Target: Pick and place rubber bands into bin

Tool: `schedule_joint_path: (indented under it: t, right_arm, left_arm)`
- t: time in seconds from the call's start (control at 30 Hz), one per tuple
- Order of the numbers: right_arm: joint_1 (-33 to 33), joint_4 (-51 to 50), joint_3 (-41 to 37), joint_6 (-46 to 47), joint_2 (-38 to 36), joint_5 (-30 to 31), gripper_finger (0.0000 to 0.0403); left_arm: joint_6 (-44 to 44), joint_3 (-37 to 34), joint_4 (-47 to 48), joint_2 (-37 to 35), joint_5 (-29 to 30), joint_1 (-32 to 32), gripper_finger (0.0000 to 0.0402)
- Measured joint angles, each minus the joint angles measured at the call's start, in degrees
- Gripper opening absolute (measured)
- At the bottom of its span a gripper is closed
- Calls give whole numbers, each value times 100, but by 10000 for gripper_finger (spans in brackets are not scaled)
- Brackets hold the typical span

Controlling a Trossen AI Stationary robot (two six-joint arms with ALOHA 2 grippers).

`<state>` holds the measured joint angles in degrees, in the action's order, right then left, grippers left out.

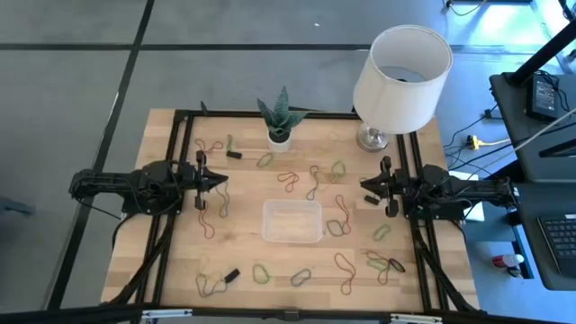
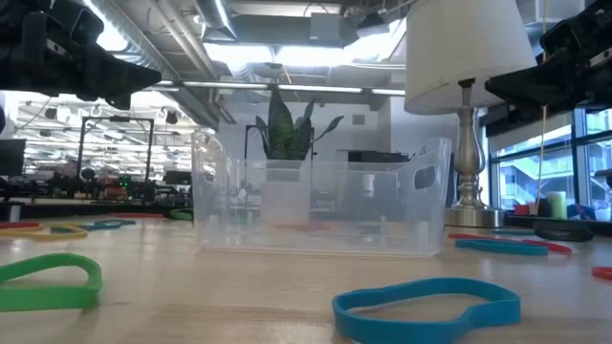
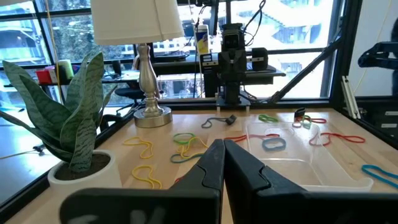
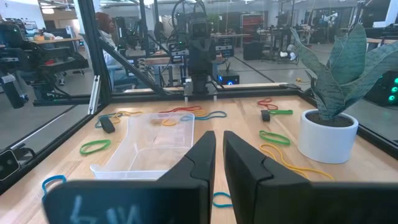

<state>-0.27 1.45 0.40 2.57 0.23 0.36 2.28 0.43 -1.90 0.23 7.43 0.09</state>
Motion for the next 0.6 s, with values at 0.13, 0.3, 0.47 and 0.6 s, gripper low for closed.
schedule_joint_path:
  t: [0.13,0.3,0.47,0.6]
  right_arm:
    - [2,-2,0,0,0,1,37]
    - [1,0,0,25,2,1,37]
    - [2,99,-2,37,0,0,37]
    - [4,135,-2,763,2,-7,37]
  left_arm:
    - [0,0,0,0,1,1,4]
    - [0,-2,-1,2,1,-1,4]
    - [0,-2,1,2,1,-1,4]
    - [0,-1,0,2,1,1,4]
